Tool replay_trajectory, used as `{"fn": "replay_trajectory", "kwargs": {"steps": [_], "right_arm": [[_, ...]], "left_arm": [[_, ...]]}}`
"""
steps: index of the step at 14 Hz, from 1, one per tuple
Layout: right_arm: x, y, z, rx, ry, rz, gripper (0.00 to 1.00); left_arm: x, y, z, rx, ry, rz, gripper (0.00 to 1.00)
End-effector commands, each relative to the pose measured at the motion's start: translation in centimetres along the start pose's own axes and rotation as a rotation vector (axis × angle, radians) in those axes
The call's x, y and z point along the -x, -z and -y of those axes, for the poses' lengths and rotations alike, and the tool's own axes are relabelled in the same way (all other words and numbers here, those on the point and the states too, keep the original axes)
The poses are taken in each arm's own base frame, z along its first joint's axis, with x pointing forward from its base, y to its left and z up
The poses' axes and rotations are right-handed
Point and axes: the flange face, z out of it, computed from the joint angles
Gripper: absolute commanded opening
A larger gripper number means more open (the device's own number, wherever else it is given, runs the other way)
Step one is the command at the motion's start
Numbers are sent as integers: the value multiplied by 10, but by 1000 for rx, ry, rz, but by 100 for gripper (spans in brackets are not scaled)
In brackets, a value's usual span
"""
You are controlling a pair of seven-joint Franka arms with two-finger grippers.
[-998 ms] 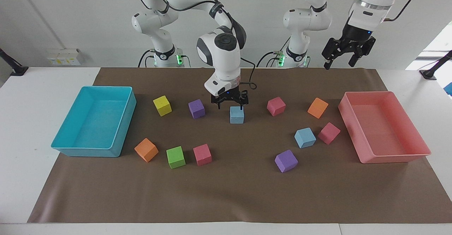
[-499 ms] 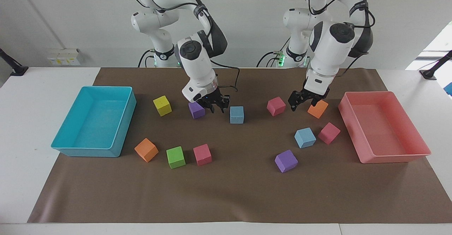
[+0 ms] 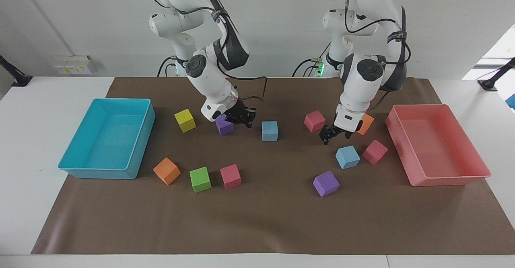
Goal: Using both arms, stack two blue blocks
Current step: 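Grasp the other blue cube with the left gripper while the right gripper waits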
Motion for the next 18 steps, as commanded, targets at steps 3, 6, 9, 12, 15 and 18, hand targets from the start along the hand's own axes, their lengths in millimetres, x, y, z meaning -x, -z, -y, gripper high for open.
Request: {"fn": "replay_trajectory", "kwargs": {"steps": [3,6,9,12,15,18], "right_arm": [[14,-21,-35,-159,28,-46,0],[17,-30,-49,-207,26,-45,0],[17,-41,-58,-269,33,-58,0],[18,-55,-68,-303,37,-61,0],[18,-58,-70,-313,36,-62,0],[18,-65,-74,-342,33,-72,0]], "left_arm": [[-7,6,14,-58,-104,-58,100],[-20,3,33,-55,-93,-68,100],[-28,-1,43,-49,-81,-71,100],[-34,-31,35,-35,-76,-69,100],[-36,-31,37,-33,-79,-74,100],[-36,-31,34,-24,-66,-77,100]]}}
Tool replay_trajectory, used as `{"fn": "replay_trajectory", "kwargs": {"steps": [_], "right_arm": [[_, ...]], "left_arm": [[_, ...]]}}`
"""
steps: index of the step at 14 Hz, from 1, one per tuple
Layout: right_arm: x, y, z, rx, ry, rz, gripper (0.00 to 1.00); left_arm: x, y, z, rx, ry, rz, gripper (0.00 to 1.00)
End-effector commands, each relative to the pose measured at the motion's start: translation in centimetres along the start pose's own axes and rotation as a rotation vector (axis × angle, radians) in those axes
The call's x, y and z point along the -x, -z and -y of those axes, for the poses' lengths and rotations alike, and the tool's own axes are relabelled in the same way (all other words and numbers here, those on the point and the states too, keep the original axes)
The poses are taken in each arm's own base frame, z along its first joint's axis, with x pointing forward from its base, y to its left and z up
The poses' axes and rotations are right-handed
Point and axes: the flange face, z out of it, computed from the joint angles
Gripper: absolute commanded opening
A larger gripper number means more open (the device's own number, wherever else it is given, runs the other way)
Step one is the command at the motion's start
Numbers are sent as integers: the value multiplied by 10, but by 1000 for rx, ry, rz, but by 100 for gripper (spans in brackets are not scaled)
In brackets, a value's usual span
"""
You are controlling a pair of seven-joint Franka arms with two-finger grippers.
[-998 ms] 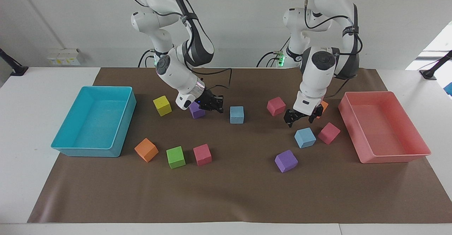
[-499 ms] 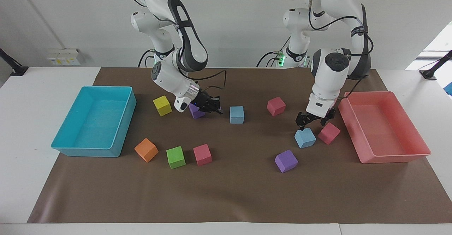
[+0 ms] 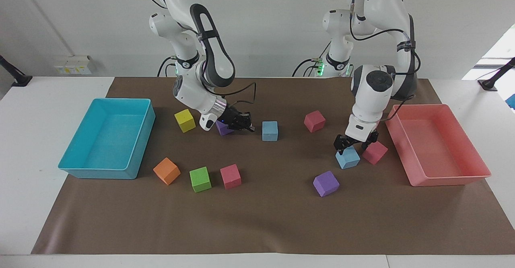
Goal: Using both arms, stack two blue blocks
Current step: 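Grasp the other blue cube with the left gripper while the right gripper waits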
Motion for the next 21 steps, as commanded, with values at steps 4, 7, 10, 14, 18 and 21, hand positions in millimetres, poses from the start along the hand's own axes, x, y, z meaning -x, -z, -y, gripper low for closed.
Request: {"fn": "replay_trajectory", "kwargs": {"steps": [4,7,10,14,18,21], "right_arm": [[1,-8,-13,-52,13,-34,0],[1,-8,-12,-44,15,-44,0],[1,-9,-11,-43,17,-43,0],[0,-13,-8,-43,18,-40,0],[-1,-13,-4,-47,17,-44,0],[2,-17,1,-41,22,-42,0]], "left_arm": [[-5,-11,-2,13,9,-15,100],[-6,-17,-3,17,14,-19,100],[-5,-38,-8,22,13,-14,100],[-3,-41,-6,17,14,-4,100],[-2,-40,-9,15,10,0,100],[-2,-41,-9,14,10,1,93]]}}
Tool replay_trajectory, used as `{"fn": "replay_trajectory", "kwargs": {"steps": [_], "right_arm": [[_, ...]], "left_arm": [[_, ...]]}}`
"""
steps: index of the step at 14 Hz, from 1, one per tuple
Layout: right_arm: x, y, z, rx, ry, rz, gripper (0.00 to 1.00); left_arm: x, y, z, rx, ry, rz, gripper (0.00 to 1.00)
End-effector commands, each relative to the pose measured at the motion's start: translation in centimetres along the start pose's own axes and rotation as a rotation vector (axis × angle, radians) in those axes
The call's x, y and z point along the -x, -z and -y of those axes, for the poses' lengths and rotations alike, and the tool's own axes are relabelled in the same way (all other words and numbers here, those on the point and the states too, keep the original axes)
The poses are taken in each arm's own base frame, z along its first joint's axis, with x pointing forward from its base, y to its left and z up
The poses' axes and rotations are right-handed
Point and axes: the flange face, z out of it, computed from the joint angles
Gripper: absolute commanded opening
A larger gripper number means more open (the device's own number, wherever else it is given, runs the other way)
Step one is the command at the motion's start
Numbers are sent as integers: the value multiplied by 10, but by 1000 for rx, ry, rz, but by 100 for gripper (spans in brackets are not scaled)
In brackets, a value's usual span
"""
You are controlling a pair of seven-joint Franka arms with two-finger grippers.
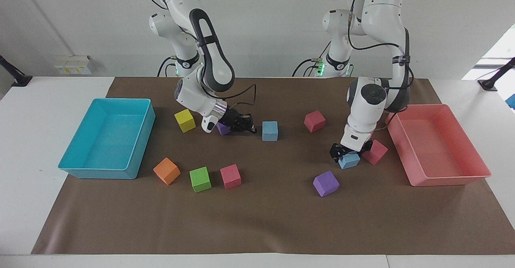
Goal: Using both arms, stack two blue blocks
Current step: 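Grasp the other blue cube with the left gripper while the right gripper waits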
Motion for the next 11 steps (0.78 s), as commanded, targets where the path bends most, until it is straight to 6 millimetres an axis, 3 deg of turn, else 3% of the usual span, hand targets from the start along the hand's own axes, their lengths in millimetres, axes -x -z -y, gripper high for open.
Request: {"fn": "replay_trajectory", "kwargs": {"steps": [1,11], "right_arm": [[2,-9,7,-2,9,-25,0],[1,-6,5,-8,16,-24,0]], "left_arm": [[-1,1,-1,1,8,-3,91],[-4,5,-3,-5,2,4,62]]}}
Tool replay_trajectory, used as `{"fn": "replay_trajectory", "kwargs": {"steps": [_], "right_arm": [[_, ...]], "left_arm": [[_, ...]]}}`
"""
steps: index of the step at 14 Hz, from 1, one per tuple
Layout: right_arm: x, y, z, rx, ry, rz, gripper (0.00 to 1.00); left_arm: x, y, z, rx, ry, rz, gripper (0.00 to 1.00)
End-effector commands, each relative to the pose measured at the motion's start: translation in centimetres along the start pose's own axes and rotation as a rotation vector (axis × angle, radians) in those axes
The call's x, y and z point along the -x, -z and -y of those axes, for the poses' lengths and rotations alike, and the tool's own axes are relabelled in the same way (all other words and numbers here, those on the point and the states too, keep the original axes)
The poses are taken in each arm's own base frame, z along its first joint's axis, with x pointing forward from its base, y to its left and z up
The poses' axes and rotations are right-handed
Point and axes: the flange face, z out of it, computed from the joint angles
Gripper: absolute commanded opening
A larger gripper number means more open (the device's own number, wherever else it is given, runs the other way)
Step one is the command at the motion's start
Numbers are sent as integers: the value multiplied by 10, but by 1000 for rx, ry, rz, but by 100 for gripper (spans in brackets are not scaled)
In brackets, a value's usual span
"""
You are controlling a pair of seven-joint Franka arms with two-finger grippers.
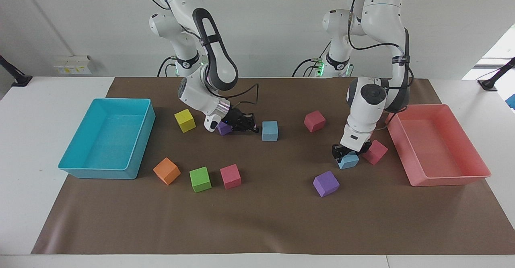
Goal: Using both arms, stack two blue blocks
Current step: 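Grasp the other blue cube with the left gripper while the right gripper waits, then carry the held blue cube with the left gripper above the center cube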
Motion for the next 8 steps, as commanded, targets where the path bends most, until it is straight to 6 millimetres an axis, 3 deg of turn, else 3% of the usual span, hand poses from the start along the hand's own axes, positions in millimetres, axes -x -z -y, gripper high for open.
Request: {"fn": "replay_trajectory", "kwargs": {"steps": [1,5,8], "right_arm": [[-4,1,-2,-20,1,-22,0],[-4,5,-7,-35,13,-11,0],[-4,6,-6,-48,15,-6,0]], "left_arm": [[-6,7,-2,-7,3,5,60],[-9,12,-2,-11,2,8,58],[-18,42,-7,-37,2,43,58]]}}
